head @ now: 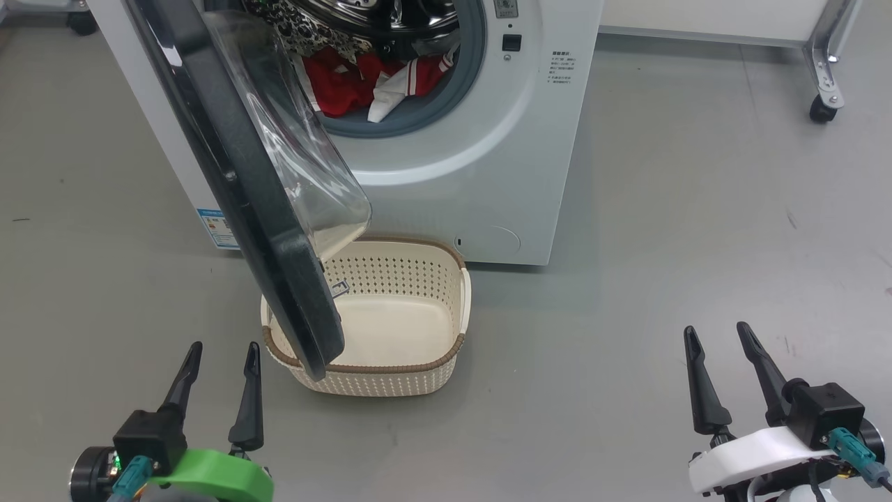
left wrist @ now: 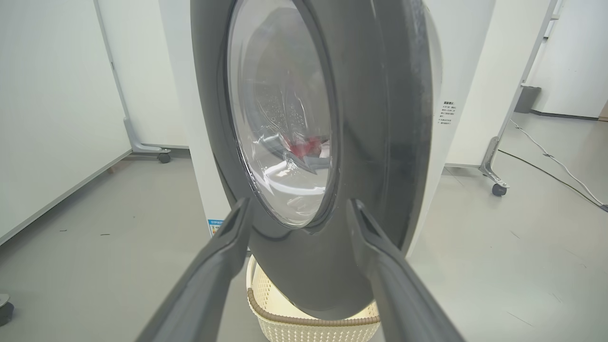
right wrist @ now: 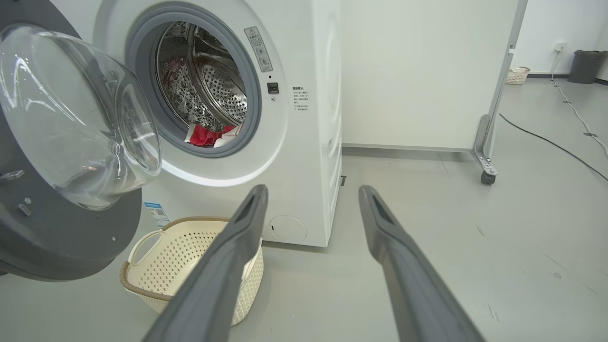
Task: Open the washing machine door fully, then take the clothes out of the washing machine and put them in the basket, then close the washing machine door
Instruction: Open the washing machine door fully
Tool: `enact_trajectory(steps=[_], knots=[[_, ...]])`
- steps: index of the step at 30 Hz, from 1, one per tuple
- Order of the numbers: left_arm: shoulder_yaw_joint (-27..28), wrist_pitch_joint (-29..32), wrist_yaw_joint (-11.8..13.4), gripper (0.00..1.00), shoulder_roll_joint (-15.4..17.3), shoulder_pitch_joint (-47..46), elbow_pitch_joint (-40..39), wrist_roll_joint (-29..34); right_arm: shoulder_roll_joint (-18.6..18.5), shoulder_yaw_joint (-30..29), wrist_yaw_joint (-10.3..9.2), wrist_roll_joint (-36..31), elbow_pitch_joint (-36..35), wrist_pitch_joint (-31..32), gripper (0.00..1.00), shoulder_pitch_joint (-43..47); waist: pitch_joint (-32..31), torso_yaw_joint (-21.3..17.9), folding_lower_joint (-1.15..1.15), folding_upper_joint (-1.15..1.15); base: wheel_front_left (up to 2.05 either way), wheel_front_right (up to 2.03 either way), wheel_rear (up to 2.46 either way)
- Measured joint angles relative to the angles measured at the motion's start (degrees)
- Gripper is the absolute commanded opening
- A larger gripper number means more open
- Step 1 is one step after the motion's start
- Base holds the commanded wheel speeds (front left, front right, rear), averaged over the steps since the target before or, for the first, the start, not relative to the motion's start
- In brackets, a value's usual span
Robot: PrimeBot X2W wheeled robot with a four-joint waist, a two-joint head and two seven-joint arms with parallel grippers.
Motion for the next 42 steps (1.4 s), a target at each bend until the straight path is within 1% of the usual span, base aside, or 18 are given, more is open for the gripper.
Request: enact_trajectory(steps=[4,5,6,7,8,13,17,25,26,32,35,37,42], knots=[[-0.21,0.0,0.0,1.0,0.0,0.0,0.07,-0.01,0.13,-0.22,0.22,-0.07,0.05,0.0,1.0,0.04,-0.15,0.01,0.0,0.0,0.0,0.0,0.0],[-0.24,0.0,0.0,0.77,0.0,0.0,0.09,-0.07,0.18,-0.3,0.23,-0.1,0.08,0.0,1.0,0.07,-0.2,0.01,0.0,0.0,0.0,0.0,0.0],[-0.3,0.0,0.0,0.34,0.0,0.0,0.13,-0.26,0.23,-0.36,0.25,-0.21,0.09,0.0,1.0,0.12,-0.25,0.02,0.0,0.0,0.0,0.0,0.0],[-0.35,0.0,0.0,0.0,0.0,0.0,0.22,-0.35,0.29,-0.43,0.41,-0.36,0.1,0.0,1.0,0.18,-0.3,0.02,0.0,0.0,0.0,0.0,0.0],[-0.43,0.0,0.0,0.0,0.0,0.0,0.33,-0.4,0.34,-0.49,0.7,-0.49,0.12,0.0,1.0,0.24,-0.36,0.02,0.0,0.0,0.0,0.0,0.0],[-0.62,0.0,0.0,0.0,0.0,0.0,0.57,-0.41,0.71,-0.66,0.79,-0.59,0.19,0.0,1.0,0.51,-0.6,0.04,0.0,0.0,0.0,0.0,0.0],[-0.48,0.0,0.0,0.0,-0.01,0.0,0.32,-0.9,0.91,-0.85,1.23,-0.68,0.29,0.0,1.0,0.86,-0.73,0.04,0.0,0.0,0.0,0.0,0.0],[2.29,-0.01,0.0,0.0,-0.04,-0.43,-4.13,-1.97,1.44,-1.43,1.46,-1.02,0.29,0.0,1.0,0.97,-0.69,0.01,0.0,0.0,0.0,0.0,0.0],[2.79,0.0,0.0,0.0,-0.07,-0.85,-4.65,-1.97,1.52,-1.46,1.72,-1.08,0.29,0.0,1.0,0.97,-0.67,0.01,0.0,0.0,0.0,0.0,0.0],[5.11,-0.02,-0.01,0.0,-0.03,-5.37,-9.68,-1.96,1.85,-1.77,1.74,-1.58,0.29,0.0,1.0,0.98,-0.6,-0.03,0.0,0.0,0.0,0.0,0.0],[5.87,-0.26,-0.44,0.0,0.48,-8.02,-12.14,-1.92,1.94,-1.83,1.81,-1.68,0.33,0.0,1.0,0.98,-0.59,-0.04,0.0,0.0,0.0,0.0,0.0],[6.16,-0.27,-0.47,0.0,0.88,-9.64,-13.63,-1.76,2.04,-1.83,2.24,-2.02,0.37,0.0,1.0,0.98,-0.61,-0.06,0.0,0.0,0.0,0.0,0.0],[5.64,-0.32,-1.01,0.0,1.69,-13.11,-16.41,-0.77,2.26,-1.88,2.34,-2.53,0.48,0.0,1.0,0.97,-0.68,-0.23,0.0,0.0,0.0,0.0,0.0]])
